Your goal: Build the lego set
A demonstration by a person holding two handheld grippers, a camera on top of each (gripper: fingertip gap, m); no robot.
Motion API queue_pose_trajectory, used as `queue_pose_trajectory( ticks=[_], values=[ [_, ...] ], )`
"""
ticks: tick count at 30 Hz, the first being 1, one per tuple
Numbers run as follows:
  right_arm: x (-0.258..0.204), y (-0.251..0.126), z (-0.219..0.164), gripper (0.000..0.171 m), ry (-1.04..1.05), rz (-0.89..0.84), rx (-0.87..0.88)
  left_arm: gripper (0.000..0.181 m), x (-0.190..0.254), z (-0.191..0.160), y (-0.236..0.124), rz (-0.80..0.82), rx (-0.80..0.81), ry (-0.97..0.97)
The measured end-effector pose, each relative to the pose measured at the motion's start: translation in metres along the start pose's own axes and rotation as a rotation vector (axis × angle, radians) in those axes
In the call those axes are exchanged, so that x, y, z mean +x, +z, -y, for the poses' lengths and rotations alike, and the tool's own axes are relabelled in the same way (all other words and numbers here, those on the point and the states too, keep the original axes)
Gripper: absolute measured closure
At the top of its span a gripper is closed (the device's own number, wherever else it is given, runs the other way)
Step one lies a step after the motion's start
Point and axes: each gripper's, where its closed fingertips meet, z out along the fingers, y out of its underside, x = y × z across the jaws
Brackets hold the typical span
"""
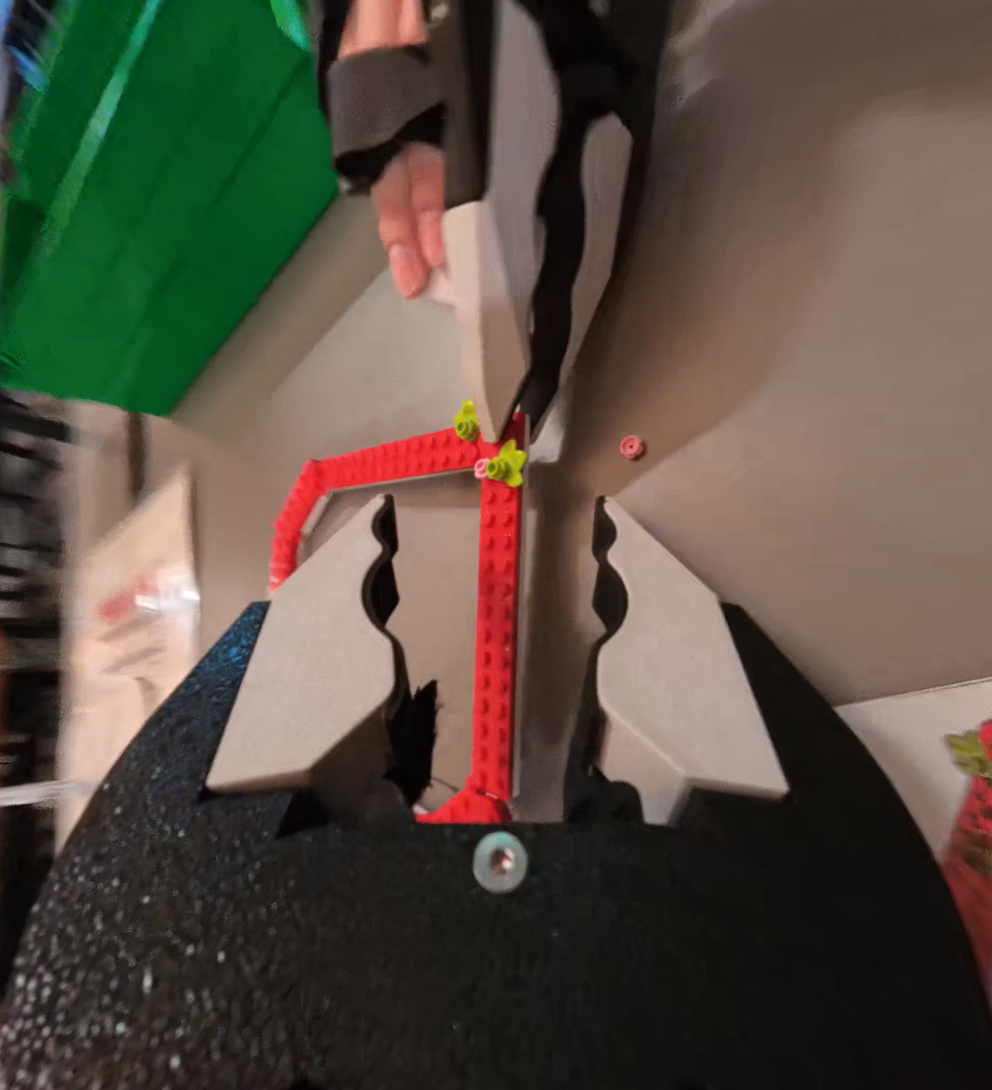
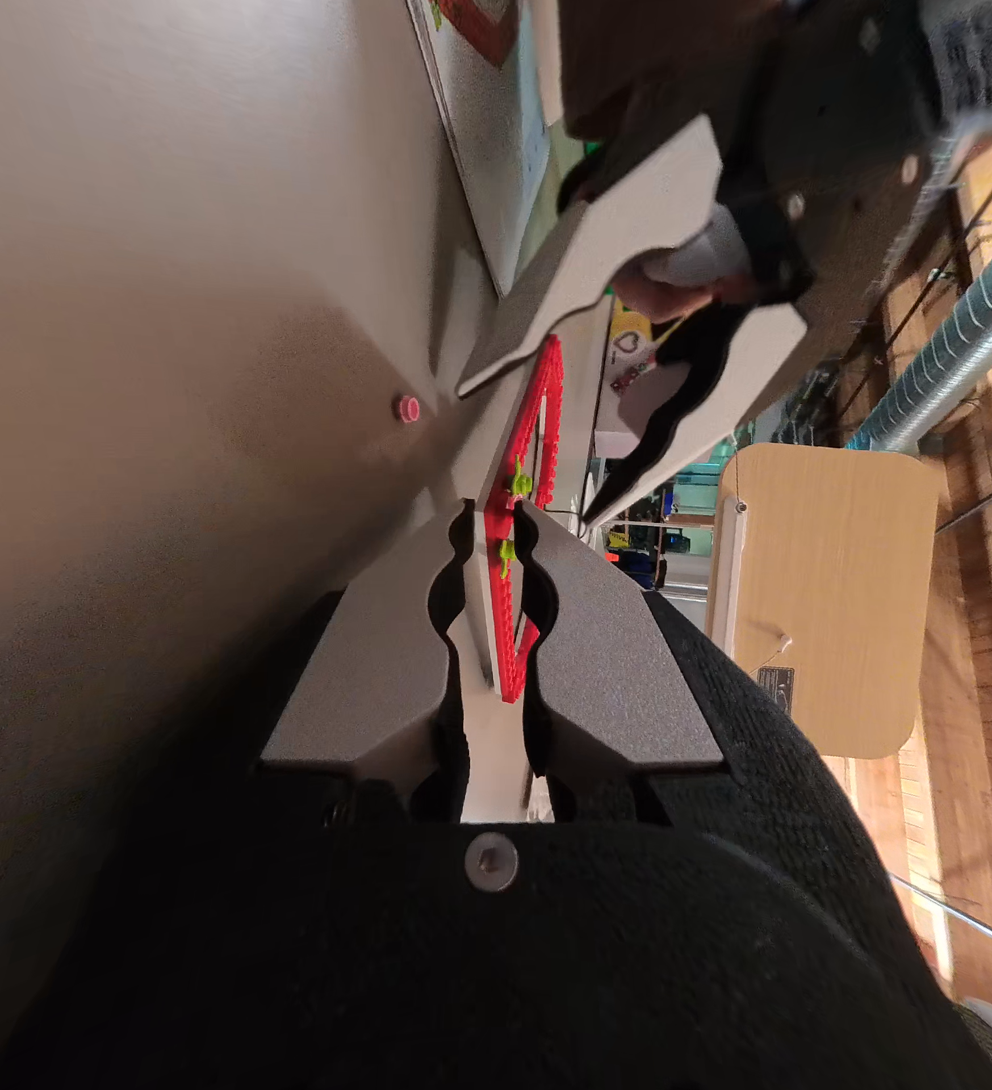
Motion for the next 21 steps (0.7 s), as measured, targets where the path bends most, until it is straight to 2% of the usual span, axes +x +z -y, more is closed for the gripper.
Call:
queue_pose_trajectory(
  ticks=[1,3,6,13,21],
  values=[
    [0.000,0.000,0.000,0.160,0.004,-0.001,0.001,0.118,-0.001,0.001,-0.001,0.068,0.001,0.095],
    [0.001,-0.001,0.000,0.160,0.004,-0.004,0.001,0.121,-0.003,0.000,-0.002,0.187,-0.014,0.242],
    [0.001,-0.001,0.000,0.160,0.002,-0.004,0.002,0.128,-0.003,0.004,-0.001,0.269,0.026,0.307],
    [0.001,-0.001,0.000,0.160,-0.004,-0.006,0.001,0.146,0.002,0.001,0.008,0.268,0.046,0.370],
    [0.001,-0.002,0.001,0.160,-0.006,-0.007,0.000,0.149,0.000,0.006,0.013,0.269,0.083,0.386]
  ],
)
